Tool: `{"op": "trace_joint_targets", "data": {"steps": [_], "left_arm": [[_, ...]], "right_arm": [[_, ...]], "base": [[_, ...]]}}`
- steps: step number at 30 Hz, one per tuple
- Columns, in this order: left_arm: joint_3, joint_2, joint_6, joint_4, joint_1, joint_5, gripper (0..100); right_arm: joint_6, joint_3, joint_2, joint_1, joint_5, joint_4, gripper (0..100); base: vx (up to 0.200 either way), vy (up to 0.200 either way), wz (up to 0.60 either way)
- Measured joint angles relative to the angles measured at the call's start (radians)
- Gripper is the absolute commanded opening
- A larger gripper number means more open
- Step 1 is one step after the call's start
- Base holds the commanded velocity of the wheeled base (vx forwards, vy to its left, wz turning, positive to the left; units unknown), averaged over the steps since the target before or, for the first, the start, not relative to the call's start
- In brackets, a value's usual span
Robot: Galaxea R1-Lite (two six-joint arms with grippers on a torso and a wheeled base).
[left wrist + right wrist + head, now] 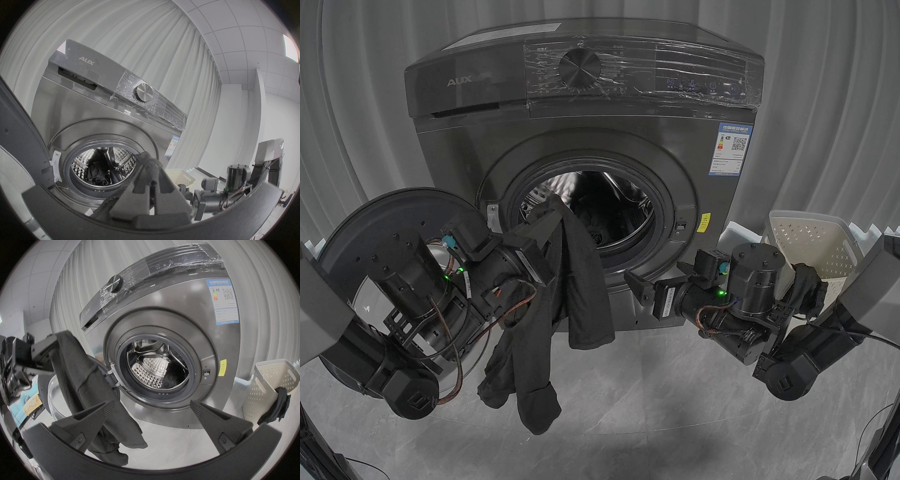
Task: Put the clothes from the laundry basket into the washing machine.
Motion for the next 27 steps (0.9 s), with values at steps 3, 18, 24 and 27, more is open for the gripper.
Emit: {"op": "trace_joint_targets", "data": {"steps": [3, 18, 24, 27], "left_arm": [[-0.017, 0.005, 0.0, 0.0, -0.006, 0.01, 0], [-0.031, 0.017, 0.001, -0.009, -0.016, 0.012, 0], [-0.023, 0.023, 0.002, -0.011, -0.02, 0.007, 0], [-0.016, 0.026, 0.002, -0.011, -0.023, 0.001, 0]], "right_arm": [[-0.011, 0.019, 0.0, 0.005, 0.015, -0.006, 100], [-0.03, 0.064, 0.005, 0.046, 0.091, -0.079, 100], [-0.062, 0.054, 0.004, 0.053, 0.189, -0.153, 100], [-0.078, 0.04, 0.003, 0.058, 0.221, -0.177, 100]], "base": [[0.0, 0.0, 0.0], [0.0, 0.0, 0.0], [0.0, 0.0, 0.0], [0.0, 0.0, 0.0]]}}
